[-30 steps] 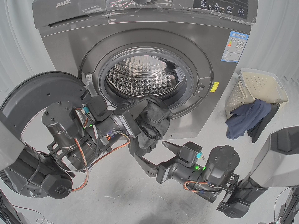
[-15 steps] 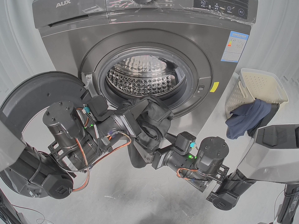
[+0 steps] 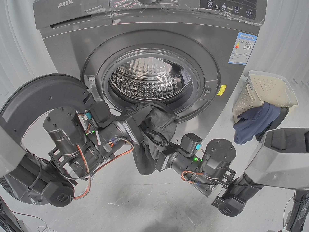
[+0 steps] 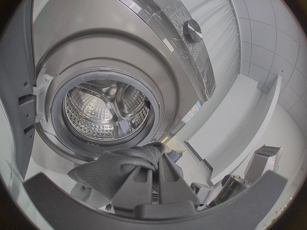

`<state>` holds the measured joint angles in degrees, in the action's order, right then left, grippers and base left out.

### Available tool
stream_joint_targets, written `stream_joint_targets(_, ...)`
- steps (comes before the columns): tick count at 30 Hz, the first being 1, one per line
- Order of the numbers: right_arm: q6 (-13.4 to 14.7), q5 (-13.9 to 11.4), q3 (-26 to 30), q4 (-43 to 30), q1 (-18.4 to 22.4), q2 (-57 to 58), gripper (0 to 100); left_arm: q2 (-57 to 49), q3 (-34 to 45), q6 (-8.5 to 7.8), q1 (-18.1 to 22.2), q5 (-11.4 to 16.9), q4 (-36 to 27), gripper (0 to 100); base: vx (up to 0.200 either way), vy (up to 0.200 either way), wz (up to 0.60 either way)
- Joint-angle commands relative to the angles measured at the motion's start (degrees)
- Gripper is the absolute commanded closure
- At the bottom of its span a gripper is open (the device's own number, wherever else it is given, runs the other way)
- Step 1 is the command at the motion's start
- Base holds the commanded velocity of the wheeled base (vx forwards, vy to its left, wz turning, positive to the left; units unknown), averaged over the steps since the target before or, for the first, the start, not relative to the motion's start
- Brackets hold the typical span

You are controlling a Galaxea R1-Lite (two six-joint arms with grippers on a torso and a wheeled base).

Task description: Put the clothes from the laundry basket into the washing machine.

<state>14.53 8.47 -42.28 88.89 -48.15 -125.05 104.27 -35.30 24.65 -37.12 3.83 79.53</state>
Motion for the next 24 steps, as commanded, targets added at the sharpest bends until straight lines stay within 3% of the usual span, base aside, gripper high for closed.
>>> stream_joint_targets(1,0.06,0.14,2.81,-0.12,-0.54,3.67,100,0.15,0.24,0.05,0.12,-0.05,-0.08,100,0.0,0.0,0.0)
stream_joint_targets(6,-0.03,0.05,7.74,-0.21,-1.51,8.24,100,-0.03,0.15,-0.13,0.21,0.04,-0.87,100,0.0,0.0,0.0)
stream_joint_targets(7,-0.03,0.05,7.91,-0.21,-1.51,8.33,100,-0.03,0.15,-0.13,0.12,0.04,-0.87,0,0.0,0.0,0.0)
stream_joint_targets(14,0.67,-0.65,13.54,-0.21,-4.49,13.17,100,1.55,-1.08,0.22,0.29,-0.4,-1.75,0,0.0,0.0,0.0)
stream_joint_targets(17,2.17,-0.56,13.8,-0.21,-5.37,14.4,100,1.64,-1.17,0.22,0.38,-1.28,-1.75,0,0.0,0.0,0.0)
stream_joint_targets(24,2.26,0.14,12.39,-0.21,-3.79,14.57,100,0.59,-0.2,0.14,1.61,-1.72,-1.4,0,0.0,0.0,0.0)
